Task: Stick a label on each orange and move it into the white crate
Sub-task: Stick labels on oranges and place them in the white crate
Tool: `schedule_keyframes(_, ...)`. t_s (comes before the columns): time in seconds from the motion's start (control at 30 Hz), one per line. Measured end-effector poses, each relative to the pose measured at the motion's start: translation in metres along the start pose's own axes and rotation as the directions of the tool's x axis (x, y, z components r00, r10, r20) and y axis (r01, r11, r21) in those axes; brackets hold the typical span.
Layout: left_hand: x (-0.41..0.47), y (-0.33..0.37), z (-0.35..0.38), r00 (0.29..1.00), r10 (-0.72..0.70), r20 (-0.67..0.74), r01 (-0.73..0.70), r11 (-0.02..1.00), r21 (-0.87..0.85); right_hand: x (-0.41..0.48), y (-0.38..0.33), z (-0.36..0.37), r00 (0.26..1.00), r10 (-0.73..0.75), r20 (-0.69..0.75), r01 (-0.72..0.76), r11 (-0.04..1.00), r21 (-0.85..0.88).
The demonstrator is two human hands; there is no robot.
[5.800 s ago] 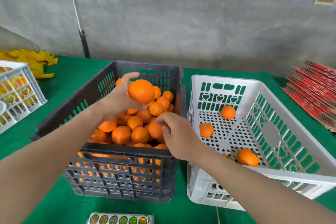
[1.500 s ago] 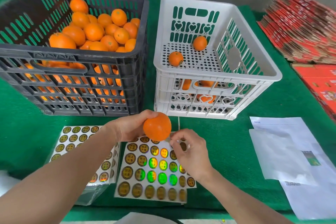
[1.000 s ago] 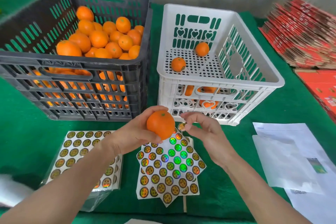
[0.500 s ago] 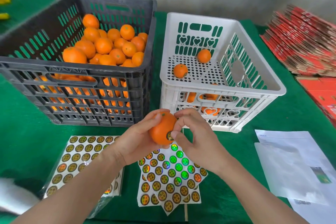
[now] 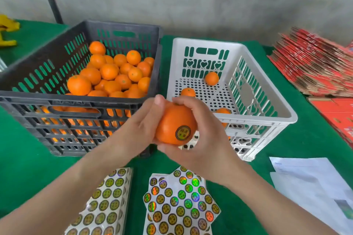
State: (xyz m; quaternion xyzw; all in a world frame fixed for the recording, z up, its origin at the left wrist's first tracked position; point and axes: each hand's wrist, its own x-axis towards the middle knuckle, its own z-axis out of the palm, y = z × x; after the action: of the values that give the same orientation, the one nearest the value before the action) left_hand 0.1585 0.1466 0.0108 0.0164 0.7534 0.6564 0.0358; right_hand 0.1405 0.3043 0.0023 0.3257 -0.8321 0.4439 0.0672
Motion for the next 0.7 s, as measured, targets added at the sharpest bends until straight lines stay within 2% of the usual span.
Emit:
schedule_keyframes(0.07,0.022,0.018,-0.023,0.954,0.262,-0.142,-0.221,0.941,0.255,0.038,0.006,-0.018,0.993,-0.018,-0.115,0.019,1.000,0.002)
schedule_keyframes(0.1,0.037,0.023,-0.037,0.905,0.360,-0.228,-0.250,0.882,0.400,0.061,0.014,-0.029,0.989,0.008,-0.149,-0.010,1.000,-0.014)
schedule_keyframes(0.17,0.067,0.021,-0.070,0.845,0.412,-0.341,-0.096,0.744,0.662,0.109,0.045,-0.045,0.987,0.129,-0.095,-0.141,0.980,-0.138)
schedule_keyframes(0.2,0.079,0.016,-0.084,0.856,0.367,-0.364,0.027,0.672,0.740,0.129,0.065,-0.050,0.975,0.221,-0.005,-0.214,0.940,-0.266)
schedule_keyframes(0.23,0.088,0.008,-0.096,0.877,0.302,-0.374,0.130,0.601,0.788,0.145,0.088,-0.051,0.940,0.325,0.100,-0.256,0.870,-0.421)
schedule_keyframes(0.3,0.094,-0.008,-0.108,0.905,0.194,-0.379,0.232,0.521,0.822,0.161,0.135,-0.044,0.796,0.528,0.296,-0.207,0.698,-0.686)
schedule_keyframes(0.33,0.094,-0.012,-0.109,0.899,0.183,-0.397,0.252,0.526,0.813,0.163,0.156,-0.039,0.718,0.602,0.348,-0.155,0.627,-0.763)
schedule_keyframes(0.4,0.093,-0.018,-0.111,0.848,0.251,-0.467,0.254,0.580,0.774,0.159,0.191,-0.032,0.613,0.697,0.373,-0.117,0.547,-0.829)
schedule_keyframes(0.5,0.092,-0.018,-0.107,0.771,0.350,-0.533,0.219,0.640,0.737,0.152,0.220,-0.030,0.523,0.774,0.357,-0.112,0.478,-0.871)
schedule_keyframes(0.6,0.094,-0.017,-0.110,0.779,0.271,-0.566,0.241,0.704,0.668,0.163,0.228,-0.032,0.443,0.829,0.341,-0.027,0.393,-0.919)
schedule_keyframes(0.63,0.095,-0.018,-0.112,0.797,0.231,-0.559,0.251,0.715,0.653,0.170,0.223,-0.033,0.463,0.819,0.339,-0.035,0.400,-0.916)
schedule_keyframes(0.67,0.097,-0.018,-0.114,0.812,0.206,-0.546,0.253,0.719,0.647,0.180,0.213,-0.034,0.557,0.761,0.332,-0.103,0.460,-0.882)
schedule_keyframes(0.7,0.098,-0.019,-0.119,0.822,0.197,-0.534,0.251,0.716,0.651,0.194,0.196,-0.032,0.717,0.639,0.277,-0.199,0.569,-0.798)
